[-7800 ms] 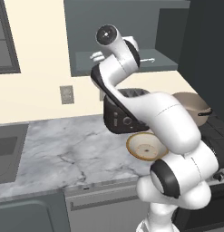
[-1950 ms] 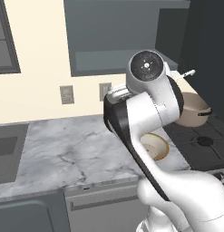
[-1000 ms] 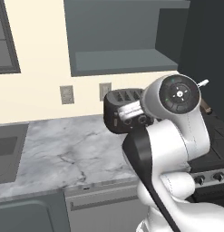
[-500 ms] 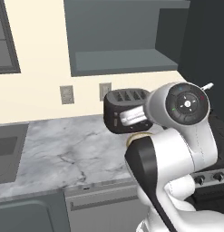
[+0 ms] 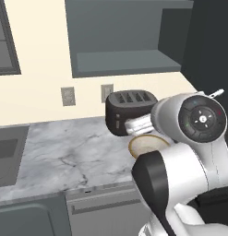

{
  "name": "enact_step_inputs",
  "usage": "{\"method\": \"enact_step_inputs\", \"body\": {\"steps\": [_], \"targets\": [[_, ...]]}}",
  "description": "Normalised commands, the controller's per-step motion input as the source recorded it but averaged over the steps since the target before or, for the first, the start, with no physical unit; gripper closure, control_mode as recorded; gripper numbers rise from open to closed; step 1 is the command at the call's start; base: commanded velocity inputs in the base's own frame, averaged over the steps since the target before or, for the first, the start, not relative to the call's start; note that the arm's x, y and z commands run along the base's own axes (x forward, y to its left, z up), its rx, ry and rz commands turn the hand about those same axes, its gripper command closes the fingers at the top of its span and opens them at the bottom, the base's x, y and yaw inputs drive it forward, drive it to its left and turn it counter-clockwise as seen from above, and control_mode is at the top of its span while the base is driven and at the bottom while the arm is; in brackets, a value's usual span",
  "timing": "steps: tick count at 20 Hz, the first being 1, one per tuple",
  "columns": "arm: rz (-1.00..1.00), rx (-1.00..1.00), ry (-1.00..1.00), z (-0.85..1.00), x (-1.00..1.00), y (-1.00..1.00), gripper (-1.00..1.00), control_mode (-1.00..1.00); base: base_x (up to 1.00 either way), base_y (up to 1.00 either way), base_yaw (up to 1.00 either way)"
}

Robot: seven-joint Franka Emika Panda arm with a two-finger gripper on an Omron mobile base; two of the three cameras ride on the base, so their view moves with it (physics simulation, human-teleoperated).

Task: Open the cabinet and move the ladle to the pot. Then close the cabinet.

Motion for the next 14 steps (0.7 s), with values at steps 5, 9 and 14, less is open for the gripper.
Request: {"method": "enact_step_inputs", "body": {"steps": [5,9,14], "targets": [[0.00,0.00,0.00,-0.01,-0.06,0.00,1.00,1.00,0.00,0.00,0.00],[0.00,0.00,0.00,0.00,0.00,0.00,1.00,1.00,0.00,0.00,0.00],[0.00,0.00,0.00,0.00,0.00,0.00,1.00,1.00,-0.08,-0.12,0.00]]}}
